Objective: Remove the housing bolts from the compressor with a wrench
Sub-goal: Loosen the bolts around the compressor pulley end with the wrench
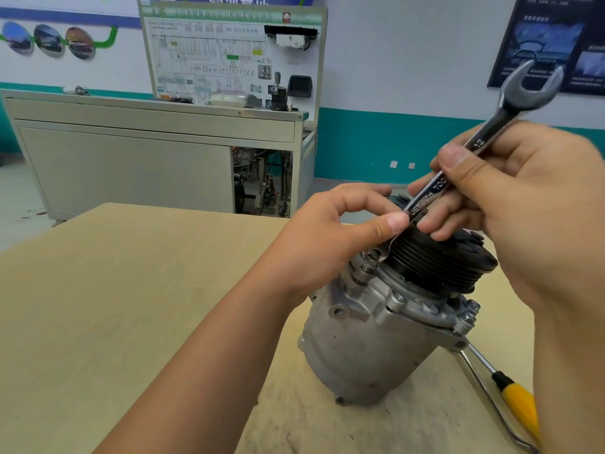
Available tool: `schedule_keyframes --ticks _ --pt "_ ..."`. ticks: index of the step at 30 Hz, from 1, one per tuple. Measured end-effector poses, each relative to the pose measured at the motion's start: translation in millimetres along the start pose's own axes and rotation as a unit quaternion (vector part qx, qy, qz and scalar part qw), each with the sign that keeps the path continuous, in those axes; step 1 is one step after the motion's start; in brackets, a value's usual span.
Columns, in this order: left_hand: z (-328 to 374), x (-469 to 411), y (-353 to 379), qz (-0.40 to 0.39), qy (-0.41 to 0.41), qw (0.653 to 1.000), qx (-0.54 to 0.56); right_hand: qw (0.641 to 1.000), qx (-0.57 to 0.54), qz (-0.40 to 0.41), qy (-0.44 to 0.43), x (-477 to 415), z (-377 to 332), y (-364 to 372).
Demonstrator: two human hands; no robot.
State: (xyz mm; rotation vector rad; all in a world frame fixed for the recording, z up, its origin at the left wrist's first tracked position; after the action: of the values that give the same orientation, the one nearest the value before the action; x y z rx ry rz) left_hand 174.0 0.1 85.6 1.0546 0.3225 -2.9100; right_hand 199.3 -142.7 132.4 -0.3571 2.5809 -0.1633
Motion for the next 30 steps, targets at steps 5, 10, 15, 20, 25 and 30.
schedule_keyframes --ticks 5,10,15,20,25,30 --pt "-1 0 -2 -0.004 0.023 1.0 -0.002 0.999 -0.013 -0.016 0.043 -1 7 3" --pt "0 0 -4 0.011 0.017 1.0 0.024 0.999 -0.015 0.017 -0.023 2 -5 2" --pt "0 0 -1 0.003 0.011 1.0 0.024 1.0 -0.007 0.02 -0.015 2 -3 1" --pt "1 0 -1 0.003 0.004 1.0 0.015 1.0 0.001 0.023 0.006 0 0 1" --pt "-1 0 0 -0.002 0.001 1.0 0.019 0.998 0.01 0.043 0.035 0 2 -1" --pt "-2 0 3 -0.024 0.0 1.0 0.009 0.996 -0.005 0.045 0.077 -1 3 -3"
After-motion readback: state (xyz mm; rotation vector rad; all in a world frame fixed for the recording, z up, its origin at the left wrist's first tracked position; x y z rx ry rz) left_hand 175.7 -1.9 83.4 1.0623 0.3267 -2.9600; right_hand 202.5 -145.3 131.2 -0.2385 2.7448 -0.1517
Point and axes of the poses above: each hand's wrist, its own x-axis away from the middle knuckle, its own y-axis out of the palm, z = x × y, the point moved 4 cm from there along -x, towards the middle knuckle, and after that the axes turned 14 degrees about y, right-handed, at the moved point
